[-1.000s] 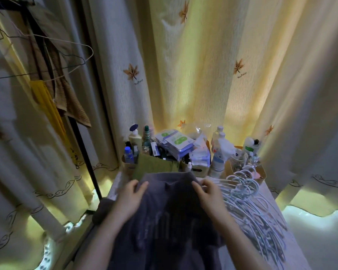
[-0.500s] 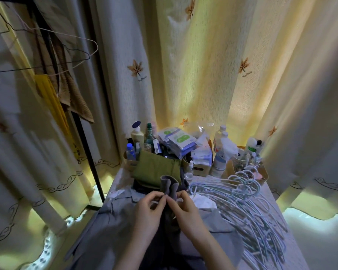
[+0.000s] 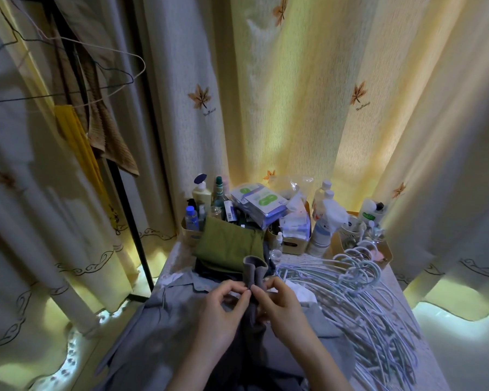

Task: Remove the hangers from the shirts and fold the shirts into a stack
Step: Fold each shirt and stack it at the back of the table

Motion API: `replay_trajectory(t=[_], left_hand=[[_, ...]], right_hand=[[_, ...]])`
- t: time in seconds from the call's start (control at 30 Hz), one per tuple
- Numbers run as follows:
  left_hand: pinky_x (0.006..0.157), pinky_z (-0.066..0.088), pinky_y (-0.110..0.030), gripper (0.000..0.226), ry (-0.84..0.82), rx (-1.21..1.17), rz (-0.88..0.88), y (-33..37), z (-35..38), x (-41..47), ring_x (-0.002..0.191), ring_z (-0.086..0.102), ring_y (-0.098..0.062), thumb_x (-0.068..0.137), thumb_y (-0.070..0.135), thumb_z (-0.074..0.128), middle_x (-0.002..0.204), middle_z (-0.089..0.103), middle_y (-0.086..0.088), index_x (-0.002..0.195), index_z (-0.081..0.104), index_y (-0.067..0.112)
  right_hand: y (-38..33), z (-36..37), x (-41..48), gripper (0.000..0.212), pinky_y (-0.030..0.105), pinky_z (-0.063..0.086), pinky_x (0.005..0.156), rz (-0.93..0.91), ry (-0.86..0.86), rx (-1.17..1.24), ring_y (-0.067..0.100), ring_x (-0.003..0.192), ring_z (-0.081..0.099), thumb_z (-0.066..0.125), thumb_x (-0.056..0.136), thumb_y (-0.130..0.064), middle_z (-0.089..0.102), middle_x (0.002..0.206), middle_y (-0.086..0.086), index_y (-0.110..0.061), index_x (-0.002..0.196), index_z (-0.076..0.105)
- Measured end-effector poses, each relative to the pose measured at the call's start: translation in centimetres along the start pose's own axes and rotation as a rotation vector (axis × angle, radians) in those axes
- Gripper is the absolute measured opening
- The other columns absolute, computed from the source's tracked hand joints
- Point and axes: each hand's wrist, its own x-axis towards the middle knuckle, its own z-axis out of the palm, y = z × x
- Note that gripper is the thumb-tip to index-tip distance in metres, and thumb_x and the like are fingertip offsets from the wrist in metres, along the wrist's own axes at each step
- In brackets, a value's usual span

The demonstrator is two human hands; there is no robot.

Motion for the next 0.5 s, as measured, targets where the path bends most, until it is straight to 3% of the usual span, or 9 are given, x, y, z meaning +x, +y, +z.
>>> replay_trajectory(t=[0.13, 0.27, 0.37, 0.43, 0.5], left_hand=[[0.066, 0.050, -0.018, 0.011, -0.053, 0.029, -0.025, -0.4, 0.0, 0.2, 0.071, 0.065, -0.002, 0.086, 0.015, 0.067, 0.077, 0.070, 0.009, 0.077, 0.064, 0.020], [0.067, 0.050, -0.023, 0.014, -0.078, 0.075, -0.096, -0.8, 0.2, 0.0, 0.070, 0.064, -0.004, 0.077, 0.026, 0.076, 0.075, 0.070, 0.001, 0.080, 0.063, 0.025], [0.060, 0.044, -0.011, 0.018, -0.033, 0.107, -0.077, -1.1, 0.8, -0.3, 0.071, 0.061, 0.002, 0.074, 0.012, 0.078, 0.072, 0.067, 0.003, 0.079, 0.062, 0.019], [0.058, 0.041, -0.007, 0.016, -0.012, 0.092, -0.073, -1.2, 1.1, -0.4, 0.071, 0.061, 0.005, 0.075, 0.005, 0.075, 0.071, 0.067, 0.005, 0.078, 0.062, 0.014], [0.058, 0.041, -0.006, 0.020, 0.017, 0.078, -0.072, -1.4, 1.2, -0.6, 0.071, 0.061, 0.006, 0.076, 0.001, 0.074, 0.072, 0.067, 0.006, 0.074, 0.061, 0.017]], right_hand=[[-0.5, -0.4, 0.0, 0.024, 0.024, 0.046, 0.051, 0.087, -0.067, 0.021, 0.014, 0.047, 0.057, 0.048, 0.097, -0.011, 0.057, 0.050, 0.001, -0.006, 0.075, 0.042], [-0.9, -1.1, -0.2, 0.017, 0.026, 0.051, 0.054, 0.184, -0.118, 0.075, 0.016, 0.050, 0.062, 0.042, 0.099, -0.006, 0.059, 0.056, 0.004, -0.004, 0.082, 0.046], [-0.6, -1.5, -0.2, 0.010, 0.029, 0.054, 0.059, 0.190, -0.130, 0.055, 0.014, 0.052, 0.060, 0.048, 0.096, -0.003, 0.059, 0.056, 0.005, -0.002, 0.086, 0.049], [-0.4, -1.6, -0.2, 0.010, 0.025, 0.054, 0.058, 0.196, -0.157, 0.025, 0.013, 0.054, 0.060, 0.052, 0.094, -0.003, 0.061, 0.061, 0.006, -0.002, 0.084, 0.052], [-0.2, -1.9, -0.1, 0.013, 0.017, 0.049, 0.057, 0.126, -0.131, -0.154, 0.012, 0.061, 0.061, 0.060, 0.090, -0.007, 0.063, 0.067, 0.002, -0.007, 0.079, 0.054]])
